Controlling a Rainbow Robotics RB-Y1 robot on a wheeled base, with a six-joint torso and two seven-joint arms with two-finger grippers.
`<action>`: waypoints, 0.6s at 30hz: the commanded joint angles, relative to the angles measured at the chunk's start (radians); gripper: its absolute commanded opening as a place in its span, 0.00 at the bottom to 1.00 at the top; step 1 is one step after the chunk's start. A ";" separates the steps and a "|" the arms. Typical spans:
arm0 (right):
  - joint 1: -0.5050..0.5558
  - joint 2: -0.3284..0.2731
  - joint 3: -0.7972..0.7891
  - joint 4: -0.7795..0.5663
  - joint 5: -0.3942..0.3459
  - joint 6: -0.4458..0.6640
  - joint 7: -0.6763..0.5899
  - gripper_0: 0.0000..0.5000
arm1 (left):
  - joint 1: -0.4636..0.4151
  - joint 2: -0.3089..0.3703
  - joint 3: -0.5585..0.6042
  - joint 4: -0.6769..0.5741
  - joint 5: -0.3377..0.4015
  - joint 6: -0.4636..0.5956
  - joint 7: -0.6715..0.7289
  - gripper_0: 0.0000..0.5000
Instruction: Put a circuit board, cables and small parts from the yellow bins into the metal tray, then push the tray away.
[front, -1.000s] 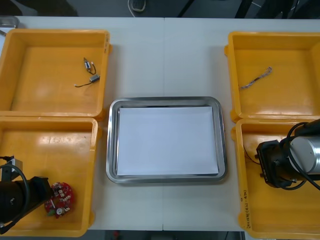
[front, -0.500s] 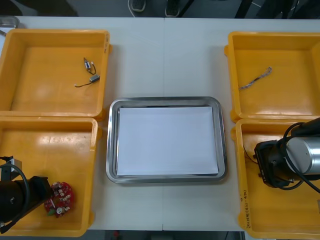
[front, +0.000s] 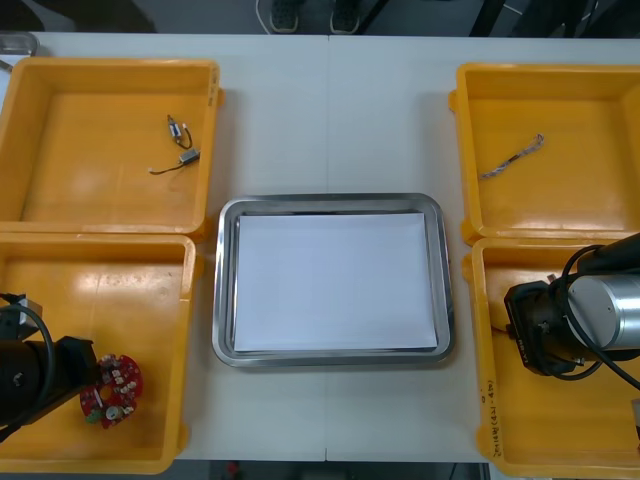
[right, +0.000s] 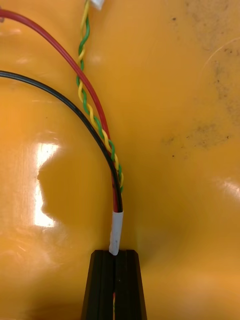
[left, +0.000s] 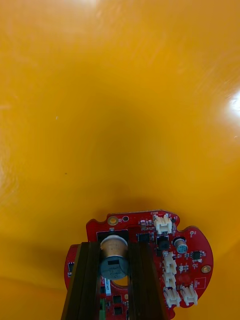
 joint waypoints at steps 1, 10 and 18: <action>0.032 -0.003 0.019 -0.007 0.008 -0.008 -0.016 0.00 | -0.065 0.028 0.051 -0.060 0.024 0.073 0.108 0.00; 0.031 -0.075 -0.007 -0.062 -0.009 0.023 0.001 0.00 | -0.205 0.109 0.077 -0.131 0.093 0.231 0.108 0.00; -0.007 -0.149 -0.056 -0.147 -0.054 0.175 0.010 0.00 | -0.401 0.144 0.039 -0.131 0.200 0.360 0.100 0.00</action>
